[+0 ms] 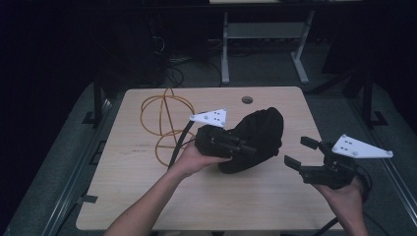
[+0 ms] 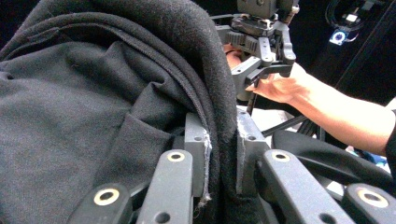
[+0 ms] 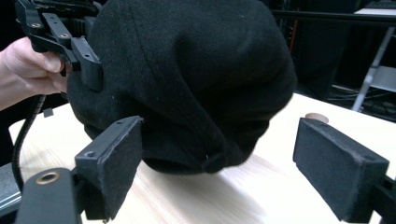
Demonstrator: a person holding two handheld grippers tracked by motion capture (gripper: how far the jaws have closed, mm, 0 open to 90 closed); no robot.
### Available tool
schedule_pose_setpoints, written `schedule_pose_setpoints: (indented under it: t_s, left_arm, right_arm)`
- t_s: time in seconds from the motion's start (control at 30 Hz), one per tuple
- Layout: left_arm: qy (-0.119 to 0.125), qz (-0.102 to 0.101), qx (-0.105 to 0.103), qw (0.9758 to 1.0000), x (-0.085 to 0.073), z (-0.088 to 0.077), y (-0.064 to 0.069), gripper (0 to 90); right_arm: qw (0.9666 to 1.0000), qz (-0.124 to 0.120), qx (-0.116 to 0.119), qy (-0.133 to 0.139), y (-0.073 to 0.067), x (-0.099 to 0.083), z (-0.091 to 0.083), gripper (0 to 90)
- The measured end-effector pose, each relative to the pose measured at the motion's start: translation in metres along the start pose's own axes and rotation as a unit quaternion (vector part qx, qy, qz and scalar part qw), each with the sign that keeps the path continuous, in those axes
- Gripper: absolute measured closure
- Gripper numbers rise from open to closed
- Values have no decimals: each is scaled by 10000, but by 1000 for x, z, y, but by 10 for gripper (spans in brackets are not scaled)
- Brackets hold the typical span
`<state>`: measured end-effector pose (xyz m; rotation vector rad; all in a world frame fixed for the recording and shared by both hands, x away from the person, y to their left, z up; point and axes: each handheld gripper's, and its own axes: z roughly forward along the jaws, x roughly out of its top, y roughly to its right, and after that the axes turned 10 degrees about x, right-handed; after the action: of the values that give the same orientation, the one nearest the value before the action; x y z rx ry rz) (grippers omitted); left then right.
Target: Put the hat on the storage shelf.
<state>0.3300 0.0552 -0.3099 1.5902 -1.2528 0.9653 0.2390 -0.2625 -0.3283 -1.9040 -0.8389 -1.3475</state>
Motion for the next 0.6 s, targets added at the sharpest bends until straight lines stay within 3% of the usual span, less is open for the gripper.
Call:
schedule_pose_setpoints:
  t_s: [0.37, 0.6]
  left_arm:
    - [136, -5, -125, 9998, 8, -7, 5, 787]
    - [235, 15, -250, 9994, 11, -10, 7, 787]
  right_arm:
    - [9994, -242, 254, -7, -6, 17, 18, 160]
    - [9989, -346, 304, -46, -8, 23, 30, 233]
